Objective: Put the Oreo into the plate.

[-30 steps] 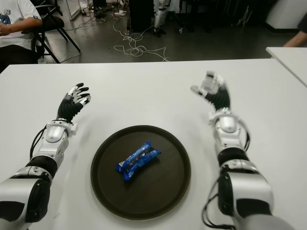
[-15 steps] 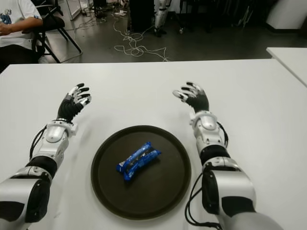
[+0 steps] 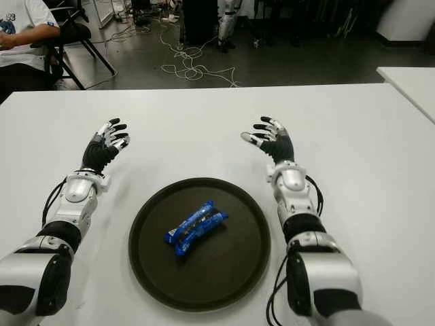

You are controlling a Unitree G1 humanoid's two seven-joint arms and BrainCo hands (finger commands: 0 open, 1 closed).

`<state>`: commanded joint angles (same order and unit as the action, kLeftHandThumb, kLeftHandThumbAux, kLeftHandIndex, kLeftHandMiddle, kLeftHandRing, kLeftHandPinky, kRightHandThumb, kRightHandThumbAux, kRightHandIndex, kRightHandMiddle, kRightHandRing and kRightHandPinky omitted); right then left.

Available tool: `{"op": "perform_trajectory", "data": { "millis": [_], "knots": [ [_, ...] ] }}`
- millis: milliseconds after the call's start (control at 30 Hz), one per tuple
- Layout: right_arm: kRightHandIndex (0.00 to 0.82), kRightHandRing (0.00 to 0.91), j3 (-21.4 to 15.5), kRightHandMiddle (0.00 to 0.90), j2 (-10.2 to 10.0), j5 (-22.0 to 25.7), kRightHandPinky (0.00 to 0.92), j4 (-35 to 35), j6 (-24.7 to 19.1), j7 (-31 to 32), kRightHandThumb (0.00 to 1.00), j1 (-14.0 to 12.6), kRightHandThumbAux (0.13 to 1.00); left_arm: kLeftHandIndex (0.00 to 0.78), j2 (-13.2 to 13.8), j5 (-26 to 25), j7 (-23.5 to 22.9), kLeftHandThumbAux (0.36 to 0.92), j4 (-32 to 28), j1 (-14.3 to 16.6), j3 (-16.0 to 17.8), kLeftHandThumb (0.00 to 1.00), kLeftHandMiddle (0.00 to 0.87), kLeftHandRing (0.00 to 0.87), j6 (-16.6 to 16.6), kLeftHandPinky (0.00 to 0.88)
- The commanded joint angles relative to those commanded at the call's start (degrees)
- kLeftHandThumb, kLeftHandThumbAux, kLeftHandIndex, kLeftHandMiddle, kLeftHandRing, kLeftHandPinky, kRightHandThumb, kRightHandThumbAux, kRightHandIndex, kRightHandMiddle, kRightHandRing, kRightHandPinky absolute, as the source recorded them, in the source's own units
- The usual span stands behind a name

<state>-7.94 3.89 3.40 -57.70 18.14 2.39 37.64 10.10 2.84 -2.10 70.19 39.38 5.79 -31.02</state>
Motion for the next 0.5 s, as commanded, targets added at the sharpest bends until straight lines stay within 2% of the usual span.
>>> {"op": "perform_trajectory", "data": {
  "millis": [267,500],
  "knots": [
    [0.235,0.352,0.92,0.324,-0.48,-0.41,0.405,4.89,1.28,0.10,0.000,-2.63,0.792,0.086,0.05,-0.38,-0.73,0.641,0.01,-0.13,0.26,0.163,0.178,0.165,-0.19,0.157],
    [0.232,0.351,1.70,0.319,-1.00,-0.28,0.401,14.08,1.38,0.70,0.000,-7.87,0.765,0.090,-0.45,-1.90,-2.46,0.663,-1.33,-1.21,1.27,0.150,0.175,0.161,-1.79,0.148]
  ]
}}
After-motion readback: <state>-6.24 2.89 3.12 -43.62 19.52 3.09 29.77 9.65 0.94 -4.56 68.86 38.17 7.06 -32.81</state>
